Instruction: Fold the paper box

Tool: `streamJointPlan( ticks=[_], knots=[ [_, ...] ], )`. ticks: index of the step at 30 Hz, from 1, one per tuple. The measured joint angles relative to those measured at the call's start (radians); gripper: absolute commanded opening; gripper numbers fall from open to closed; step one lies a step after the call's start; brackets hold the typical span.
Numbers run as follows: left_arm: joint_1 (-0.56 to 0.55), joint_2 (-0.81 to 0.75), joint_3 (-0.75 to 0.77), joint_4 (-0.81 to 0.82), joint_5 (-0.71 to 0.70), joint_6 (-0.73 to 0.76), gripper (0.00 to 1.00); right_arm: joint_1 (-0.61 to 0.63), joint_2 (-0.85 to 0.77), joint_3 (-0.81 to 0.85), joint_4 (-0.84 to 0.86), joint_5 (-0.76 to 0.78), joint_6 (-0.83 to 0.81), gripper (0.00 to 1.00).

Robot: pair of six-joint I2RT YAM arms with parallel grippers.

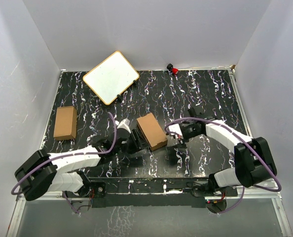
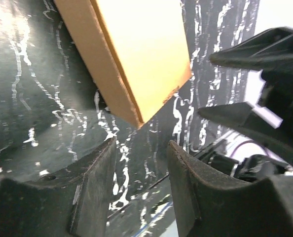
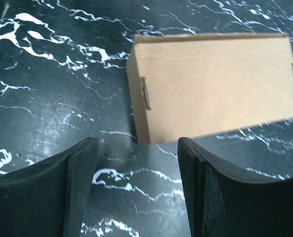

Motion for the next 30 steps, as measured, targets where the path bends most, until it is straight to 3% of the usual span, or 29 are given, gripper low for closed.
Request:
streamJointPlan(
  ticks=[3, 4, 5, 8, 11, 23, 30],
  knots=[
    [0.000, -0.042, 0.012, -0.091, -0.029, 0.058, 0.16, -0.065, -0.017, 0.009, -0.022, -0.022, 0.002, 0.55],
    [-0.001, -0.052, 0.021, -0.124, -0.037, 0.086, 0.04, -0.084, -0.018, 0.010, -0.021, -0.023, 0.007, 0.49],
    [-0.001, -0.058, 0.034, -0.154, -0.043, 0.120, 0.00, -0.098, -0.018, 0.011, -0.019, -0.019, 0.014, 0.43],
    [-0.002, -0.060, 0.058, -0.199, -0.046, 0.245, 0.00, -0.118, -0.003, 0.011, -0.007, 0.009, 0.049, 0.31],
    [-0.002, -0.056, 0.041, -0.167, -0.024, 0.359, 0.00, -0.118, 0.045, 0.026, -0.004, 0.040, 0.074, 0.25],
    [-0.004, 0.113, -0.003, 0.042, 0.069, 0.639, 0.00, -0.014, 0.128, 0.035, 0.086, 0.168, 0.151, 0.20],
    [-0.008, 0.243, 0.042, 0.161, 0.140, 0.724, 0.00, 0.090, 0.135, 0.035, 0.138, 0.227, 0.169, 0.19]
  ],
)
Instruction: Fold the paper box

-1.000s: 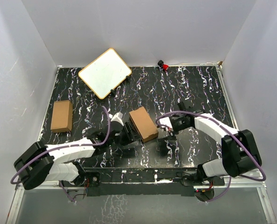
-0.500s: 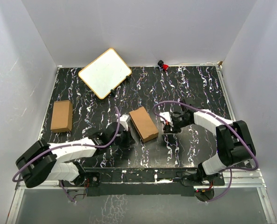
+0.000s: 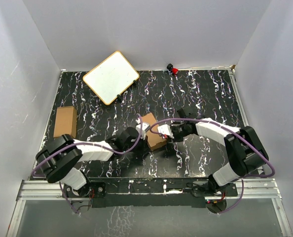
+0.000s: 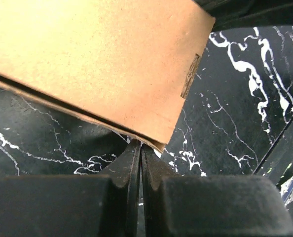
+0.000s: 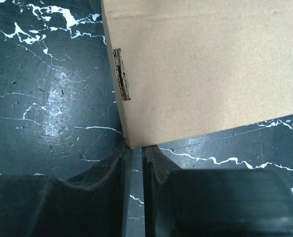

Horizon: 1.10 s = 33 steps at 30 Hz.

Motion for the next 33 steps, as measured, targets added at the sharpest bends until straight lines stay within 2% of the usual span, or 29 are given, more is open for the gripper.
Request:
streamJointPlan(
  ticks=[10, 19, 24, 29, 33],
  knots=[
    [0.000, 0.132, 0.117, -0.080, 0.074, -0.064, 0.00, 0.026, -0.009, 0.000, 0.046, 0.090, -0.003, 0.20],
    [0.050, 0.148, 0.271, -0.364, 0.165, -0.231, 0.00, 0.029, -0.009, -0.001, 0.049, 0.098, -0.033, 0.20],
    [0.092, 0.175, 0.330, -0.478, 0.163, -0.331, 0.00, 0.029, -0.009, -0.001, 0.049, 0.104, -0.032, 0.21],
    [0.104, 0.171, 0.334, -0.502, 0.153, -0.347, 0.15, 0.030, -0.009, -0.001, 0.040, 0.090, -0.014, 0.21],
    [0.106, 0.132, 0.333, -0.521, 0.152, -0.318, 0.19, 0.012, -0.009, -0.001, 0.033, 0.072, 0.005, 0.22]
  ],
)
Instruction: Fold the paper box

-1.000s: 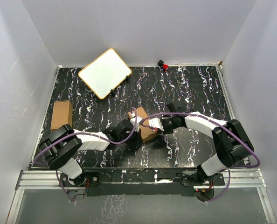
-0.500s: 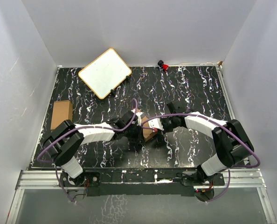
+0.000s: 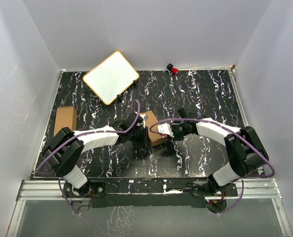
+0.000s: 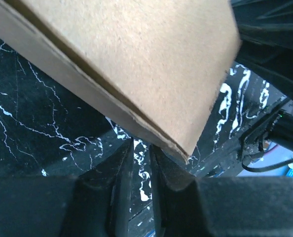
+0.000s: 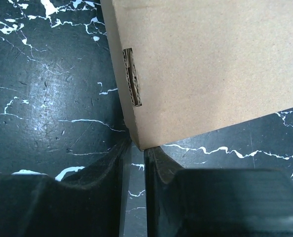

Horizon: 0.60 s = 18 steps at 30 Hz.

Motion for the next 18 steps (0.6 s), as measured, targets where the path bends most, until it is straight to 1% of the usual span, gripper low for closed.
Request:
streamJointPlan(
  ticks=[6, 14, 18],
  knots=[
    [0.006, -0.083, 0.000, -0.023, 0.017, 0.043, 0.18, -0.010, 0.000, 0.000, -0.003, -0.033, 0.016, 0.22],
    [0.014, -0.086, 0.000, -0.083, 0.042, 0.091, 0.15, -0.003, 0.004, 0.000, -0.013, -0.077, 0.019, 0.22],
    [0.014, -0.085, 0.000, -0.115, 0.066, 0.125, 0.18, 0.000, 0.011, 0.000, -0.017, -0.097, 0.023, 0.22]
  ],
)
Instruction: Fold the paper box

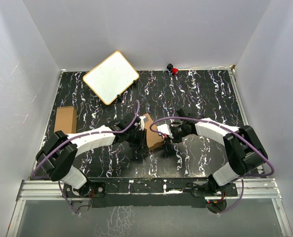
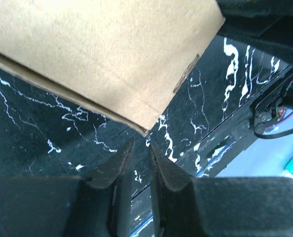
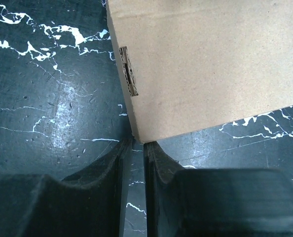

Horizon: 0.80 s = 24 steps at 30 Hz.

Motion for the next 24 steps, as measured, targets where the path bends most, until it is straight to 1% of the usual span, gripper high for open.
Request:
streamJointPlan(
  ticks=[3, 5, 8, 10, 14, 24],
  knots=[
    [0.001, 0.000, 0.000, -0.035, 0.011, 0.028, 0.19, 0.000, 0.005, 0.000, -0.004, -0.009, 0.005, 0.22],
    [0.003, -0.004, -0.001, -0.055, 0.013, 0.040, 0.18, -0.003, 0.007, 0.000, -0.005, -0.020, 0.011, 0.22],
    [0.010, -0.044, -0.019, -0.057, 0.015, 0.047, 0.09, -0.014, 0.009, 0.001, -0.011, -0.041, 0.022, 0.23],
    [0.015, -0.090, -0.049, -0.032, 0.021, 0.051, 0.01, -0.021, 0.009, 0.001, -0.014, -0.051, 0.023, 0.22],
    [0.019, -0.126, -0.102, 0.037, 0.050, 0.061, 0.00, -0.027, 0.011, 0.001, -0.025, -0.056, 0.023, 0.22],
    [0.019, -0.011, -0.097, 0.097, 0.120, 0.079, 0.00, -0.024, 0.023, 0.001, -0.029, -0.056, 0.022, 0.22]
  ],
)
